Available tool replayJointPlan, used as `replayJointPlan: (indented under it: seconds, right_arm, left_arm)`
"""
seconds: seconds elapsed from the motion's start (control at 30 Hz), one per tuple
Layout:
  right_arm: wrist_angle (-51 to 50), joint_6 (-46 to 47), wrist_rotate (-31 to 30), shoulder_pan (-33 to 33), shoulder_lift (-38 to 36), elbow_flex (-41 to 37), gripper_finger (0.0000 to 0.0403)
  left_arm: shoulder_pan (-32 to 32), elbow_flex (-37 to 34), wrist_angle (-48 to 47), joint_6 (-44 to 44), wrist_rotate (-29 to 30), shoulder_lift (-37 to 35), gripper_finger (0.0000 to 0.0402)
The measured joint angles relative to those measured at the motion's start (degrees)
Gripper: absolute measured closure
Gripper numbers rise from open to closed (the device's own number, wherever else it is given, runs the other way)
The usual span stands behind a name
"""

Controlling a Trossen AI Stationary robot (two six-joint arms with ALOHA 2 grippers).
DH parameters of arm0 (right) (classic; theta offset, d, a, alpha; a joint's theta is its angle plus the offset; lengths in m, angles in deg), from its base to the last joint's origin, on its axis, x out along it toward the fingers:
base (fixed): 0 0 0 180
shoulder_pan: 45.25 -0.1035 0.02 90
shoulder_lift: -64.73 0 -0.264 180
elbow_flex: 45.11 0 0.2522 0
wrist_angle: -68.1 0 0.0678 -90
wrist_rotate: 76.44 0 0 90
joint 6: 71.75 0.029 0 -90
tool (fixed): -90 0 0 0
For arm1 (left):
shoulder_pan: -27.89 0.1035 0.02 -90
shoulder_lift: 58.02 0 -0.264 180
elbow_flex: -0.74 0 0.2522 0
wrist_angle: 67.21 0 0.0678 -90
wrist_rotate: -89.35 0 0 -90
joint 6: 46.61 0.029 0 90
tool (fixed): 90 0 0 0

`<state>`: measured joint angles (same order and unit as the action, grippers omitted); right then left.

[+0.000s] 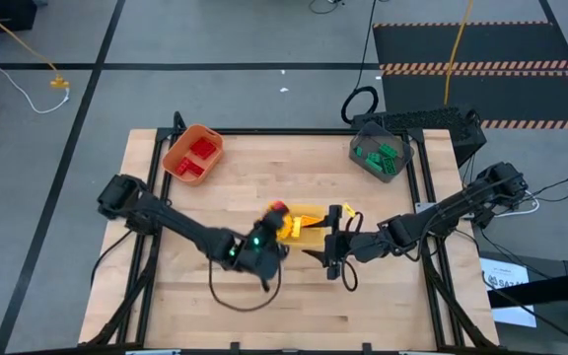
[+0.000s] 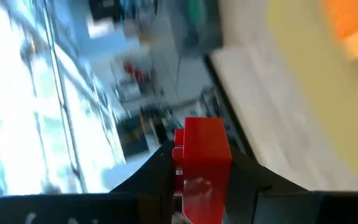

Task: Sort & place blocks by color
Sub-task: Put the red 4-stud game piece into the orange bin

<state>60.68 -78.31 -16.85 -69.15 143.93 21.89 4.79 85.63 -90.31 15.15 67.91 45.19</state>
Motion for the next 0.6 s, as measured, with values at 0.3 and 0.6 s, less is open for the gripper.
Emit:
replayJointPlan:
  seconds: [0.3, 0.6]
  right_arm:
    - [-1.15, 2.85, -1.1, 0.0, -0.04, 0.0, 0.0124]
    - [-1.47, 2.87, -1.1, 0.0, -0.04, 0.0, 0.0127]
  left_arm:
    - [13.47, 0.0, -25.37, -38.89, -9.05, -12.77, 0.0308]
    - [36.23, 0.06, -39.1, -53.77, -34.56, -27.08, 0.0308]
